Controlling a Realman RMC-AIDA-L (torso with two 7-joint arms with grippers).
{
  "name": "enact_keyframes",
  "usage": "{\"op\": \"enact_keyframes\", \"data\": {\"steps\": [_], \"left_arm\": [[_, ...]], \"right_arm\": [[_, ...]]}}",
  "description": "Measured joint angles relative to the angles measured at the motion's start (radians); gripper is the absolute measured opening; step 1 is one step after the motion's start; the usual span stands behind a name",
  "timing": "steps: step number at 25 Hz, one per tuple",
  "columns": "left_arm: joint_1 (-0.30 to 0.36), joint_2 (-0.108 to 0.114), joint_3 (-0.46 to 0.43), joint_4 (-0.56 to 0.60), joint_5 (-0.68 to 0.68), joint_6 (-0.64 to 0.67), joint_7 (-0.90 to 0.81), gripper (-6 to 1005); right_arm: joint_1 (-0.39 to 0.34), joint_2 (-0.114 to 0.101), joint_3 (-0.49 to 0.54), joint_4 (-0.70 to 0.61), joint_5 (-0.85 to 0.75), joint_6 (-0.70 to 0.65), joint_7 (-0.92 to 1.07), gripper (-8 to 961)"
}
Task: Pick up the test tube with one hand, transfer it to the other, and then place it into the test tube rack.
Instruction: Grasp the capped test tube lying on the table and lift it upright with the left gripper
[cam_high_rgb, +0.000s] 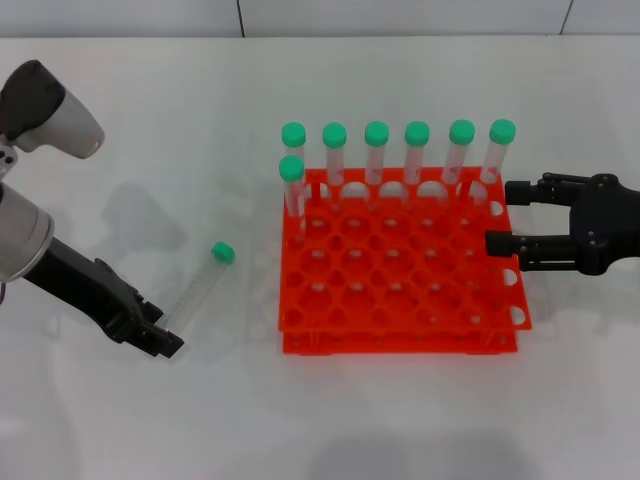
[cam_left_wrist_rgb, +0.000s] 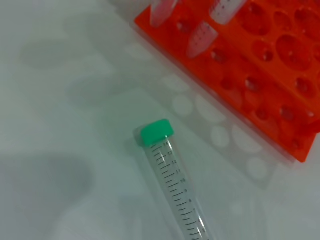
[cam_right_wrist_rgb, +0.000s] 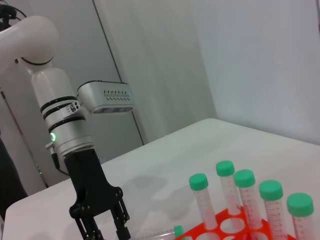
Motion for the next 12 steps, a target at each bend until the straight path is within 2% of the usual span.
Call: {"op": "enact_keyframes", "data": {"steps": [12], "left_arm": [[0.001, -0.002, -0.001, -0.002, 0.001, -0.016, 0.000, 546]], "right_arm": [[0.000, 0.000, 0.001, 0.000, 0.002, 0.000, -0.001, 812]]}}
